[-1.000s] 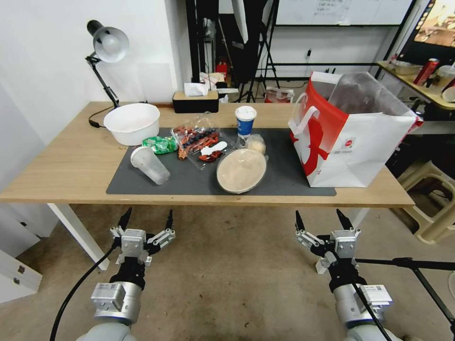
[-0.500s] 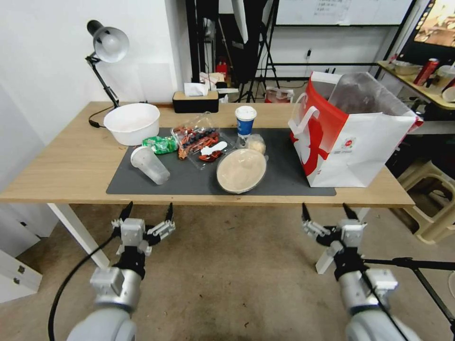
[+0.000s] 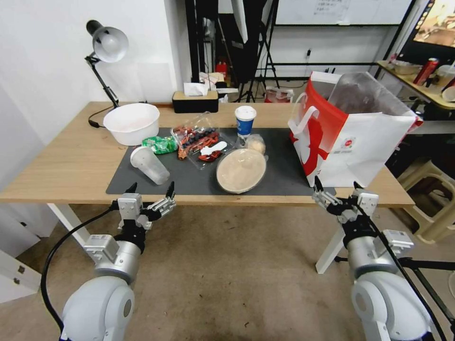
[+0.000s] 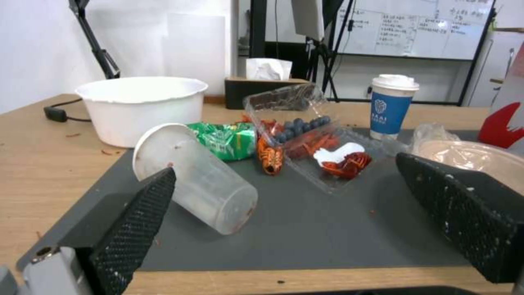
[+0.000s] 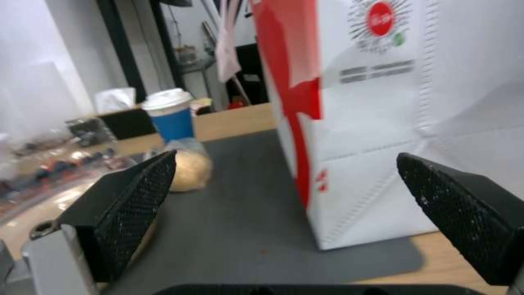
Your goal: Pick up the trash from the table and place it into the takeout bag.
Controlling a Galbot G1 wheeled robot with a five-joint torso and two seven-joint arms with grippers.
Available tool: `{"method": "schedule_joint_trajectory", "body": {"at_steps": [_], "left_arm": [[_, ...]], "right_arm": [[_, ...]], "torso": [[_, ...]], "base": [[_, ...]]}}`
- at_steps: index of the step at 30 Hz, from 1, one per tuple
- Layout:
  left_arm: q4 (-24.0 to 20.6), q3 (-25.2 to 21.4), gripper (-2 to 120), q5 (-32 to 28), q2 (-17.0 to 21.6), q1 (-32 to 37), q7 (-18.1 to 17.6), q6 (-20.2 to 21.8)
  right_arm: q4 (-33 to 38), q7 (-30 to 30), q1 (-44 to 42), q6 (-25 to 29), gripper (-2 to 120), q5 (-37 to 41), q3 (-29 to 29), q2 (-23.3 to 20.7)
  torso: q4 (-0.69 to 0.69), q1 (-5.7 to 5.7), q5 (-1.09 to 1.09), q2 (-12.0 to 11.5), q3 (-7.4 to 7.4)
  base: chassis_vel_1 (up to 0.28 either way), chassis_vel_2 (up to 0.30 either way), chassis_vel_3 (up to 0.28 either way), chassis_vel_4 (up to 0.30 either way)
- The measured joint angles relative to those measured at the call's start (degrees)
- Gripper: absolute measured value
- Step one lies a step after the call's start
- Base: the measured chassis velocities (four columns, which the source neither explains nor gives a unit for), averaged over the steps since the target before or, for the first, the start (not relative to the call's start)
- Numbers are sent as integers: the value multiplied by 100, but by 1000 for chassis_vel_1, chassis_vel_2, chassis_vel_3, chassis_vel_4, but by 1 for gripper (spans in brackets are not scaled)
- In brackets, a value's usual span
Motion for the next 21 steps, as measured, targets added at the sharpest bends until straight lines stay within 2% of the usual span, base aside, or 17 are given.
{"method": "schedule_joint_trajectory", "body": {"at_steps": [7, 11, 21], "left_arm": [[56, 4, 100, 93, -24, 42, 30, -136], [84, 5, 100, 112, -8, 44, 48, -170], [91, -50, 100, 156, -39, 116, 50, -238]], "right_arm": [[-453, 159, 374, 398, 100, 972, -596, -228], [-613, 308, 555, 418, 100, 1429, -927, -246], [-1149, 968, 1333, 6, 100, 2650, -1666, 8]], "torso": [[1, 0, 1, 0, -1], [-2, 0, 1, 0, -1], [0, 0, 1, 0, -1]], "base": [[0, 0, 0, 0], [0, 0, 0, 0], [0, 0, 0, 0]]}}
